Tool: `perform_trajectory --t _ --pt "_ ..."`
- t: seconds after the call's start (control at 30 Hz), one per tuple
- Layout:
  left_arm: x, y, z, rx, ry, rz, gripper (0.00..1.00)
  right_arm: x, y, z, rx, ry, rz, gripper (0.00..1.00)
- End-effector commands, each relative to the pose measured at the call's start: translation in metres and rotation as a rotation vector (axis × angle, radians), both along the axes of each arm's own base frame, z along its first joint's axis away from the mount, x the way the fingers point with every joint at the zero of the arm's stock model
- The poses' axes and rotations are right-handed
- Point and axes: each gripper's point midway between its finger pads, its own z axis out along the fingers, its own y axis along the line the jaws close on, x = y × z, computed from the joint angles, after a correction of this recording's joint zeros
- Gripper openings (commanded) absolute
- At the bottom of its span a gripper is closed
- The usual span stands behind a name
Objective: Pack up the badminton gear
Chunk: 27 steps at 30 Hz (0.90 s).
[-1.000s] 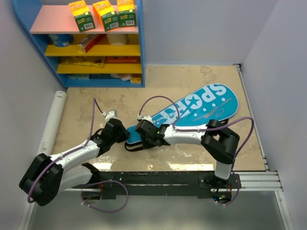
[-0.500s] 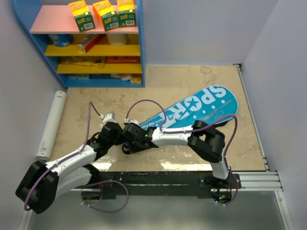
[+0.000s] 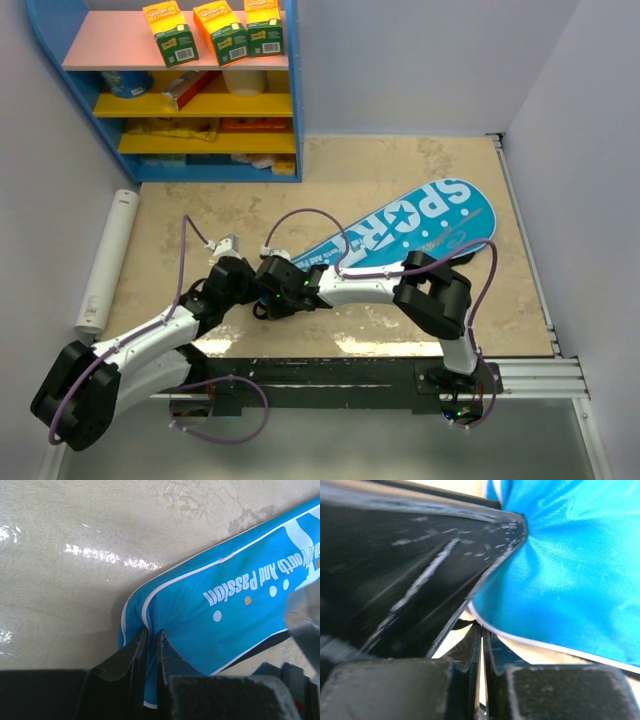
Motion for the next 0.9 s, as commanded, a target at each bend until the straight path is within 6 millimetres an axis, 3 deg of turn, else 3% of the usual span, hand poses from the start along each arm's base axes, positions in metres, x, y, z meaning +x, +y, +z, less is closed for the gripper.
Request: perform_trajectory --t 0.0,0.07,0.2,0.47,0.53,0.57,0.67,0.7,0.87 --pt "-0.047 0.005 -0.035 0.053 0.190 -0.101 0.08 0.016 0.016 0.075 0.168 -0.146 -0.043 0.18" --pt "-0.045 0.004 -0.030 0.055 0.182 -0.100 0.08 0.022 -0.002 0.079 0.125 -0.189 -0.082 0.29" --pt "-0.041 0.006 -0.022 0.070 0.168 -0.092 0.08 0.028 -0.040 0.109 0.094 -0.262 -0.152 0.52" --pt "-0.025 0.005 0.009 0.086 0.101 -0.082 0.15 0.033 -0.113 0.126 -0.066 -0.338 -0.236 0.70" --pt "-0.023 0.004 0.017 0.086 0.089 -0.094 0.22 0.039 -0.130 0.133 -0.101 -0.371 -0.278 0.78" --pt "-0.019 0.001 0.027 0.083 0.065 -0.110 0.26 0.038 -0.143 0.132 -0.141 -0.373 -0.291 0.91" --pt "-0.011 -0.007 0.055 0.059 0.001 -0.143 0.47 0.041 -0.166 0.141 -0.192 -0.412 -0.324 0.93" --pt "-0.008 -0.009 0.064 0.051 -0.027 -0.150 0.56 0.042 -0.172 0.145 -0.202 -0.424 -0.340 0.99" --pt "0.009 -0.024 0.114 0.041 -0.130 -0.212 0.71 0.048 -0.208 0.170 -0.223 -0.506 -0.441 0.99"
